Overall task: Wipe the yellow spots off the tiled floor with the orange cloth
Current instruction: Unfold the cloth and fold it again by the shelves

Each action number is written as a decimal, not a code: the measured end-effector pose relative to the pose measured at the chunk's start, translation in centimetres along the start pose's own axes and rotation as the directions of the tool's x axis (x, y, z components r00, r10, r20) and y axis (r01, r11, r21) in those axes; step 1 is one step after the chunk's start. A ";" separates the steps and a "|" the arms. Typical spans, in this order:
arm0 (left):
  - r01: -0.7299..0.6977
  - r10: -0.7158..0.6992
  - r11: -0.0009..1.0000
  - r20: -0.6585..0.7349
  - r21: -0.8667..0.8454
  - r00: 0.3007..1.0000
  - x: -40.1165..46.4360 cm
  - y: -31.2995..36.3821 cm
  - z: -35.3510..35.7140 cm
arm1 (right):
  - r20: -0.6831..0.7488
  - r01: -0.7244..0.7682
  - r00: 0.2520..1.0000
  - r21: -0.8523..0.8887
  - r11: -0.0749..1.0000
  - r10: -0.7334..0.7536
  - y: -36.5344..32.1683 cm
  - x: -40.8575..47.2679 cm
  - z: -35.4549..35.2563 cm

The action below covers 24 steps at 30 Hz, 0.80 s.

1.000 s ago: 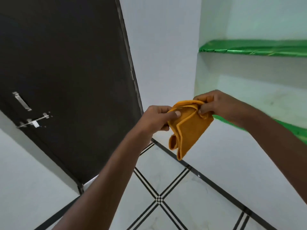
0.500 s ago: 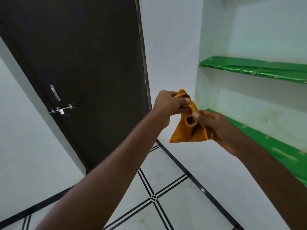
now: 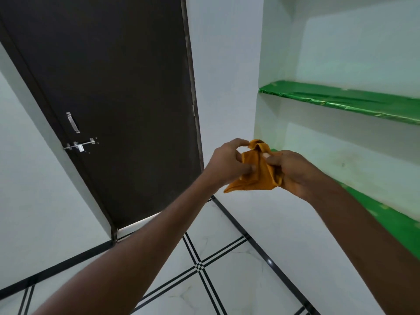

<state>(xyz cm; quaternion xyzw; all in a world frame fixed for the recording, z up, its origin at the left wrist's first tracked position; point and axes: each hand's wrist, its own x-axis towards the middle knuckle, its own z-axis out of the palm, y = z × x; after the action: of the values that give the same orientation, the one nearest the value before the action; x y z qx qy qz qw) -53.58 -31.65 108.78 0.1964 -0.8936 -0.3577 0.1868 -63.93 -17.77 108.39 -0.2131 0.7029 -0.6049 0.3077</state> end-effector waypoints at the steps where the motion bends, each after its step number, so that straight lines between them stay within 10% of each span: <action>1: -0.012 0.013 1.000 -0.026 0.015 1.000 -0.1 -0.5 -0.3 | 0.014 0.008 1.000 -0.034 0.999 -0.007 0.0 0.1 0.0; 5: 0.121 -0.126 0.987 -0.049 -0.102 0.991 -0.8 -4.3 -3.8 | -0.039 0.164 0.981 -0.337 0.927 -0.187 -2.1 -0.6 -0.6; 8: 0.189 -0.199 0.973 0.069 0.134 0.977 -2.2 -7.4 -6.3 | 0.029 0.309 0.941 -0.489 0.816 -0.338 -5.2 -2.5 -1.1; 15: -0.093 0.130 0.966 0.141 -0.243 0.981 -4.7 -5.6 -8.9 | 0.395 0.523 0.852 -0.610 0.595 -0.343 -11.5 -6.7 3.2; 20: -0.140 0.386 0.825 0.365 -0.548 0.847 -7.0 -2.0 -9.6 | 0.470 0.528 0.837 -0.556 0.642 -0.281 -14.1 -7.9 4.0; 24: 0.055 0.303 0.732 0.397 -0.679 0.866 -8.1 -1.6 -9.6 | 0.342 0.439 0.892 -0.500 0.746 -0.295 -12.8 -7.4 4.3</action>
<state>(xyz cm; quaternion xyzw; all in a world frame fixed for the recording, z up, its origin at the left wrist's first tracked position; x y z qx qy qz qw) -41.75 -34.20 112.53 -0.0420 -0.7327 -0.6781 0.0400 -56.53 -18.11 121.88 -0.5011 0.7507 -0.3876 0.1875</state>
